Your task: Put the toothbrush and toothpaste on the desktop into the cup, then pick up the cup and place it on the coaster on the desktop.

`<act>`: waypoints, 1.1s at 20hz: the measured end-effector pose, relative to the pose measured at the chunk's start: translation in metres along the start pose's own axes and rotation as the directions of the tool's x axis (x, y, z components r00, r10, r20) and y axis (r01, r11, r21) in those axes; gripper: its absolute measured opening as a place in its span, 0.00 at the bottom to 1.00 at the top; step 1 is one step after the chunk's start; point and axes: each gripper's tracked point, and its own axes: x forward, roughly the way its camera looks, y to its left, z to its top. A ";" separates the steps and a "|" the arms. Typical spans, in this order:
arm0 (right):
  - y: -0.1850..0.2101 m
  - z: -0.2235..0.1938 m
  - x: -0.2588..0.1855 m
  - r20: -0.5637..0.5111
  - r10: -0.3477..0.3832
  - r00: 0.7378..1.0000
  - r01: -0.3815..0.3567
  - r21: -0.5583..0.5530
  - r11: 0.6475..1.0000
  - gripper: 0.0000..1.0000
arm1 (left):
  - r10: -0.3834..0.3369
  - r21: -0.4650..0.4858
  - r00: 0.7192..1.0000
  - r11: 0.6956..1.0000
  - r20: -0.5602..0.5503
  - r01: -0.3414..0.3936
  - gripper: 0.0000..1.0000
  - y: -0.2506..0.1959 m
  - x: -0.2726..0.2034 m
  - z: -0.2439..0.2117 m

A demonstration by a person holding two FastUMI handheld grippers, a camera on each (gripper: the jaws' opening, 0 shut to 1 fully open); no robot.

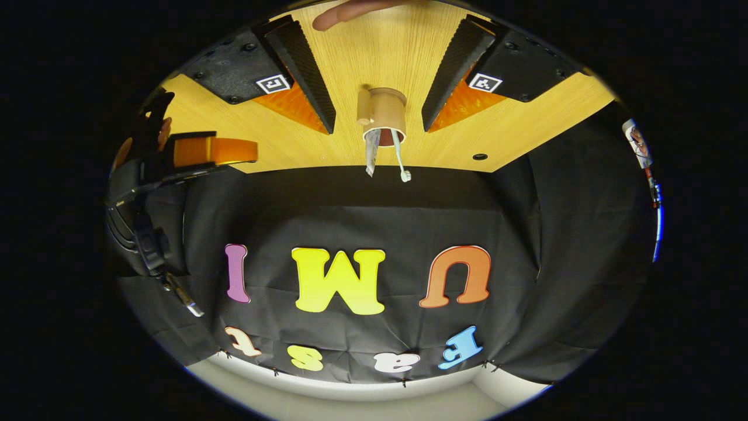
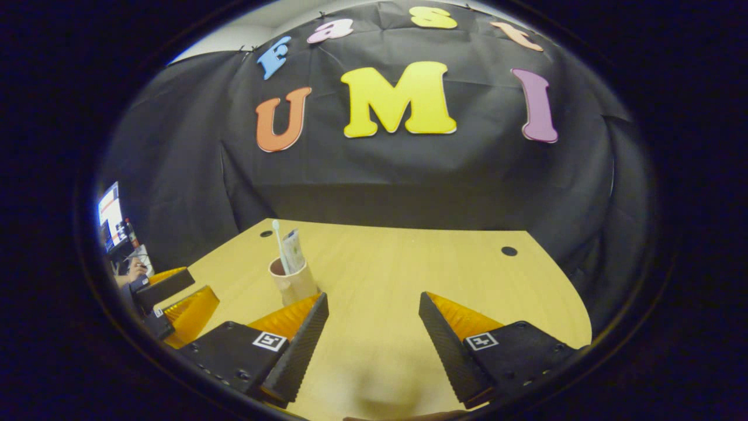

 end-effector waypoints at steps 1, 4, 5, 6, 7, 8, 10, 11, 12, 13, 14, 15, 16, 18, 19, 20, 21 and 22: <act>-0.009 -0.004 -0.011 0.018 -0.012 1.000 0.012 0.003 1.000 0.95 | -0.003 -0.003 1.000 1.000 -0.003 0.003 0.95 -0.005 -0.002 0.000; -0.030 -0.016 -0.042 0.072 -0.055 0.996 0.053 0.018 0.998 0.95 | -0.015 -0.009 1.000 1.000 -0.017 0.015 0.95 -0.017 -0.009 -0.006; -0.037 -0.018 -0.052 0.100 -0.078 0.992 0.076 0.027 0.997 0.95 | -0.013 -0.010 1.000 1.000 -0.021 0.013 0.95 -0.018 -0.011 -0.008; -0.045 -0.021 -0.062 0.127 -0.102 0.987 0.099 0.036 0.994 0.94 | -0.012 -0.006 1.000 1.000 -0.017 0.012 0.95 -0.019 -0.013 -0.008; -0.049 -0.023 -0.070 0.151 -0.117 0.982 0.112 0.040 0.993 0.95 | -0.007 0.000 1.000 1.000 -0.013 0.007 0.95 -0.019 -0.016 -0.008; -0.055 -0.026 -0.076 0.164 -0.134 0.977 0.128 0.042 0.991 0.94 | -0.001 0.008 1.000 1.000 -0.013 0.001 0.95 -0.020 -0.018 -0.009; -0.062 -0.030 -0.087 0.186 -0.161 0.969 0.157 0.035 0.987 0.95 | 0.004 0.019 1.000 1.000 -0.012 -0.004 0.95 -0.021 -0.021 -0.008; -0.063 -0.031 -0.089 0.195 -0.166 0.967 0.164 0.023 0.986 0.95 | 0.008 0.024 1.000 1.000 -0.010 -0.008 0.95 -0.022 -0.022 -0.007; -0.062 -0.031 -0.090 0.207 -0.164 0.965 0.164 0.014 0.986 0.95 | 0.010 0.029 1.000 1.000 -0.004 -0.010 0.95 -0.021 -0.024 -0.006; -0.061 -0.031 -0.091 0.216 -0.161 0.963 0.162 0.011 0.987 0.94 | 0.009 0.034 1.000 0.999 0.000 -0.009 0.95 -0.022 -0.026 -0.005; -0.059 -0.033 -0.091 0.215 -0.157 0.964 0.158 0.010 0.987 0.94 | 0.012 0.036 1.000 0.999 0.001 -0.012 0.95 -0.021 -0.027 -0.006; -0.057 -0.036 -0.089 0.209 -0.152 0.966 0.153 0.007 0.988 0.95 | 0.014 0.036 1.000 0.999 0.000 -0.014 0.95 -0.019 -0.028 -0.005; -0.054 -0.040 -0.087 0.203 -0.148 0.968 0.151 0.005 0.989 0.95 | 0.014 0.034 1.000 0.999 -0.001 -0.014 0.95 -0.019 -0.029 -0.006; -0.052 -0.044 -0.084 0.190 -0.149 0.970 0.152 -0.004 0.988 0.95 | 0.012 0.028 1.000 1.000 -0.002 -0.012 0.95 -0.017 -0.030 -0.007; -0.050 -0.045 -0.082 0.186 -0.148 0.971 0.152 -0.006 0.988 0.95 | 0.012 0.027 1.000 1.000 -0.003 -0.012 0.95 -0.016 -0.030 -0.007; -0.049 -0.046 -0.081 0.184 -0.146 0.972 0.149 -0.004 0.989 0.95 | 0.021 0.027 1.000 0.999 -0.002 -0.021 0.95 -0.013 -0.029 -0.007; -0.048 -0.046 -0.081 0.182 -0.145 0.973 0.148 -0.001 0.989 0.95 | 0.034 0.028 0.999 0.999 0.003 -0.034 0.95 -0.009 -0.031 -0.006; -0.047 -0.046 -0.081 0.185 -0.142 0.972 0.144 0.003 0.990 0.95 | 0.042 0.034 0.999 0.999 0.006 -0.042 0.95 -0.005 -0.031 -0.005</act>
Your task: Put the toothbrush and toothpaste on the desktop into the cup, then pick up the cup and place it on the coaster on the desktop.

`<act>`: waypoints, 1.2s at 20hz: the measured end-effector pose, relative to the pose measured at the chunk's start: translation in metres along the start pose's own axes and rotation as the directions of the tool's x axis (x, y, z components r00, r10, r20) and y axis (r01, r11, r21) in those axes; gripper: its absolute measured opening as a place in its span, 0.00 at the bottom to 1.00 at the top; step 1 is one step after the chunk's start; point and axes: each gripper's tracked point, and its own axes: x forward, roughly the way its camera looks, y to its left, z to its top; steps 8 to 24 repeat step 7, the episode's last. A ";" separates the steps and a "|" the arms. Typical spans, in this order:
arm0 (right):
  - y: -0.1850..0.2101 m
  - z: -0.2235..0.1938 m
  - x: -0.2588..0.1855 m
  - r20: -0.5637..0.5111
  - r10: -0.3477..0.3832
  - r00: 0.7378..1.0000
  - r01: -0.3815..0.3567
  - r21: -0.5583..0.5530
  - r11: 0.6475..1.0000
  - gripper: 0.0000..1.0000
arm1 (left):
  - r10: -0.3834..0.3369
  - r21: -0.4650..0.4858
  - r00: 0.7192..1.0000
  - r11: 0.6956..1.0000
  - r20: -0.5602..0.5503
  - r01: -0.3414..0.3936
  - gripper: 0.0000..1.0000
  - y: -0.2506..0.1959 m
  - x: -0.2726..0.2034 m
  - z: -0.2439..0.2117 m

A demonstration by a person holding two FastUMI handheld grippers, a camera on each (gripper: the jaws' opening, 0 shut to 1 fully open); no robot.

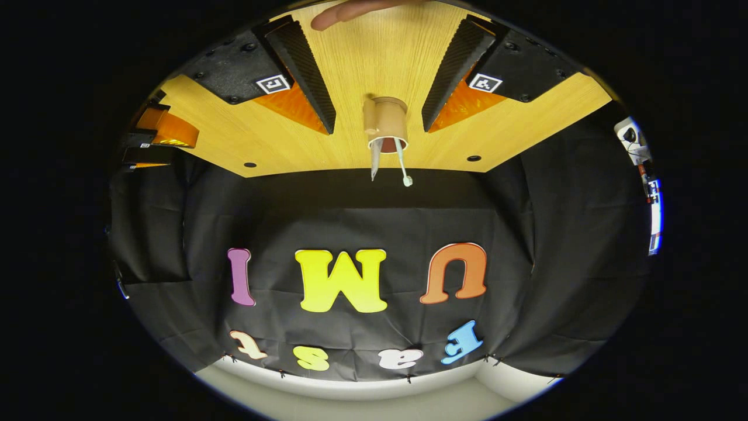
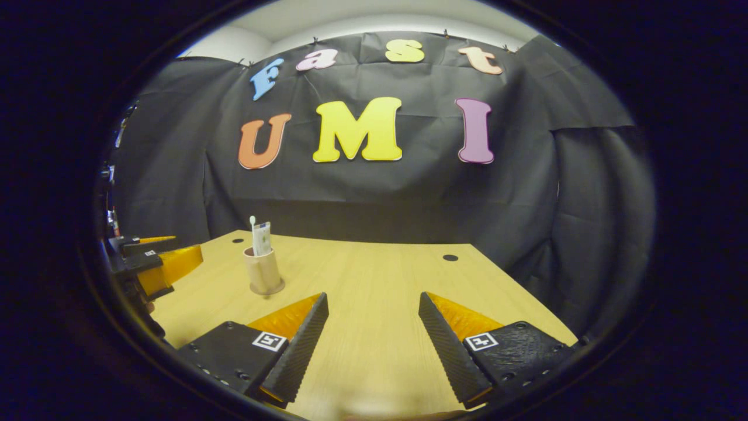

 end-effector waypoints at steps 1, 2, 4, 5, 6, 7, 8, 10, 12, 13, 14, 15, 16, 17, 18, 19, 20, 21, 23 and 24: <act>0.000 0.002 -0.001 0.005 0.001 1.000 -0.002 0.004 1.000 0.95 | 0.008 0.003 1.000 1.000 0.004 -0.008 0.95 0.004 0.000 0.001; 0.000 0.003 -0.001 0.011 0.001 1.000 -0.001 0.009 1.000 0.94 | 0.012 0.004 1.000 1.000 0.004 -0.012 0.95 0.006 -0.002 0.000; -0.003 0.005 -0.002 0.020 -0.005 1.000 0.005 0.020 1.000 0.95 | 0.018 0.005 1.000 1.000 0.000 -0.018 0.95 0.010 -0.001 -0.001; -0.004 0.006 -0.002 0.023 -0.007 1.000 0.006 0.029 1.000 0.95 | 0.021 0.002 1.000 1.000 -0.001 -0.021 0.95 0.012 -0.001 -0.001; -0.004 0.005 -0.002 0.022 -0.008 1.000 0.007 0.035 0.999 0.94 | 0.022 -0.001 1.000 1.000 -0.003 -0.022 0.95 0.013 -0.001 -0.001; -0.005 0.005 -0.002 0.020 -0.010 1.000 0.010 0.036 0.999 0.94 | 0.022 -0.003 1.000 1.000 -0.004 -0.022 0.95 0.013 -0.001 -0.002; -0.005 0.005 -0.002 0.020 -0.010 1.000 0.010 0.036 0.999 0.94 | 0.022 -0.003 1.000 1.000 -0.004 -0.022 0.95 0.013 -0.001 -0.002; -0.005 0.005 -0.002 0.020 -0.010 1.000 0.010 0.036 0.999 0.94 | 0.022 -0.003 1.000 1.000 -0.004 -0.022 0.95 0.013 -0.001 -0.002; -0.005 0.005 -0.002 0.020 -0.010 1.000 0.010 0.036 0.999 0.94 | 0.022 -0.003 1.000 1.000 -0.004 -0.022 0.95 0.013 -0.001 -0.002; -0.005 0.005 -0.002 0.020 -0.010 1.000 0.010 0.036 0.999 0.94 | 0.022 -0.003 1.000 1.000 -0.004 -0.022 0.95 0.013 -0.001 -0.002; -0.005 0.005 -0.002 0.020 -0.010 1.000 0.010 0.036 0.999 0.94 | 0.022 -0.003 1.000 1.000 -0.004 -0.022 0.95 0.013 -0.001 -0.002; -0.005 0.005 -0.002 0.020 -0.010 1.000 0.010 0.036 0.999 0.94 | 0.022 -0.003 1.000 1.000 -0.004 -0.022 0.95 0.013 -0.001 -0.002; -0.005 0.005 -0.002 0.020 -0.010 1.000 0.010 0.036 0.999 0.94 | 0.022 -0.003 1.000 1.000 -0.004 -0.022 0.95 0.013 -0.001 -0.002; -0.005 0.005 -0.002 0.020 -0.010 1.000 0.010 0.036 0.999 0.94 | 0.022 -0.003 1.000 1.000 -0.004 -0.022 0.95 0.013 -0.001 -0.002; -0.005 0.005 -0.002 0.020 -0.010 1.000 0.010 0.036 0.999 0.94 | 0.022 -0.003 1.000 1.000 -0.004 -0.022 0.95 0.013 -0.001 -0.002; -0.005 0.005 -0.002 0.020 -0.010 1.000 0.010 0.036 0.999 0.94 | 0.022 -0.003 1.000 1.000 -0.004 -0.022 0.95 0.013 -0.001 -0.002; -0.005 0.005 -0.002 0.020 -0.010 1.000 0.010 0.036 0.999 0.94 | 0.022 -0.003 1.000 1.000 -0.004 -0.022 0.95 0.013 -0.001 -0.002; -0.005 0.005 -0.002 0.020 -0.010 1.000 0.010 0.036 0.999 0.94 | 0.022 -0.003 1.000 1.000 -0.004 -0.022 0.95 0.013 -0.001 -0.002; -0.005 0.005 -0.002 0.020 -0.010 1.000 0.010 0.036 0.999 0.94 | 0.022 -0.003 1.000 1.000 -0.004 -0.022 0.95 0.013 -0.001 -0.002; -0.005 0.005 -0.002 0.020 -0.010 1.000 0.010 0.036 0.999 0.94 | 0.022 -0.003 1.000 1.000 -0.004 -0.022 0.95 0.013 -0.001 -0.002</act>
